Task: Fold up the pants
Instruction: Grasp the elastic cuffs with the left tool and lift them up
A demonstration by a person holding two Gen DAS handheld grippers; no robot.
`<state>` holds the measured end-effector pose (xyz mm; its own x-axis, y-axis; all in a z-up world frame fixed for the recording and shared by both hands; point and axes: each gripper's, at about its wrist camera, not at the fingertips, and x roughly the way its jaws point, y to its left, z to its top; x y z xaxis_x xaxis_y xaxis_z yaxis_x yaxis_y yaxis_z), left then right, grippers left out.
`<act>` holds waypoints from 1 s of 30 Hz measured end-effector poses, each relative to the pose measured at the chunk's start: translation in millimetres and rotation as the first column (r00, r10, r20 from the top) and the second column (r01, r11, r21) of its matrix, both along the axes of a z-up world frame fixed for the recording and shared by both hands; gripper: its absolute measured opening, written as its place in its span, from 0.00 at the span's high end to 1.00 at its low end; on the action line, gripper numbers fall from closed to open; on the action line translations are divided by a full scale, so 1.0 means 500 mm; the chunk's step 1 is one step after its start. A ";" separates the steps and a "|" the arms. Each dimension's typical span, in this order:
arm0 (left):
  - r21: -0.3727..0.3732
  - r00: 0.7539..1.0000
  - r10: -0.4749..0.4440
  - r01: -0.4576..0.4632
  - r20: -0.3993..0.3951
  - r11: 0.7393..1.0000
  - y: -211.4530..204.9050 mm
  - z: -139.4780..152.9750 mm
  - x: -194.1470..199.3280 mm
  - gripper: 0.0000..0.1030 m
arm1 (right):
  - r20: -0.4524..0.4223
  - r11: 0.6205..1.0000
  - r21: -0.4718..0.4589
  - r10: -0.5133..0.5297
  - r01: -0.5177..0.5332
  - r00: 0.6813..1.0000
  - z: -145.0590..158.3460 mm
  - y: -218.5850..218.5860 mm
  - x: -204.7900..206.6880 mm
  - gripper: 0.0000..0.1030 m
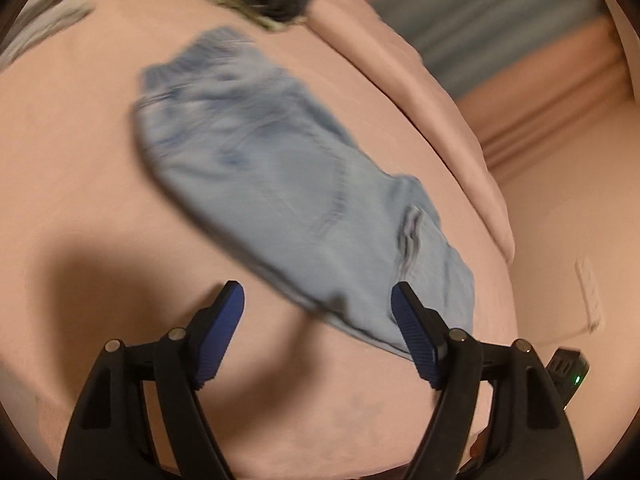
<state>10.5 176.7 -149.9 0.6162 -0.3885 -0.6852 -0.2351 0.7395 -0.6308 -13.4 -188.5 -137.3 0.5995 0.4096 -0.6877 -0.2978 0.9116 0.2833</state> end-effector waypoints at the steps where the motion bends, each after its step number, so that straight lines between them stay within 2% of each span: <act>1: -0.023 1.000 0.019 -0.020 -0.006 1.000 0.014 -0.007 -0.003 0.26 | 0.003 1.000 -0.003 0.023 -0.023 1.000 0.000 0.015 0.000 0.61; 5: -0.114 0.996 0.090 -0.090 -0.002 0.989 0.049 -0.029 0.004 0.26 | -0.004 0.997 -0.009 0.078 -0.078 0.997 -0.001 0.056 0.004 0.61; 14: -0.136 0.972 0.233 -0.228 0.020 0.964 0.095 -0.038 0.085 0.24 | -0.015 0.991 -0.026 0.129 -0.130 0.991 0.004 0.116 0.006 0.61; 18: -0.137 0.973 0.231 -0.226 0.027 0.965 0.096 -0.037 0.108 0.25 | -0.027 0.987 -0.029 0.160 -0.161 0.987 0.003 0.144 0.015 0.61; 20: -0.122 0.974 0.225 -0.220 0.029 0.968 0.095 -0.037 0.107 0.35 | -0.039 0.984 -0.008 0.180 -0.181 0.983 0.003 0.158 0.031 0.61; 22: -0.118 0.974 0.226 -0.224 0.004 0.967 0.101 -0.048 0.108 0.72 | -0.053 0.982 0.017 0.190 -0.190 0.980 0.003 0.175 0.066 0.61; 25: -0.197 0.971 0.237 -0.234 -0.012 0.952 0.126 -0.073 0.098 0.75 | -0.061 0.984 0.016 0.178 -0.177 0.982 0.002 0.207 0.129 0.62; 27: -0.171 0.974 0.226 -0.223 -0.006 0.960 0.120 -0.065 0.098 0.75 | -0.093 0.981 0.045 0.194 -0.191 0.977 -0.005 0.229 0.172 0.75; 30: -0.128 0.978 0.209 -0.207 0.006 0.970 0.112 -0.050 0.101 0.76 | -0.190 0.984 0.025 0.176 -0.175 0.966 -0.043 0.275 0.246 0.84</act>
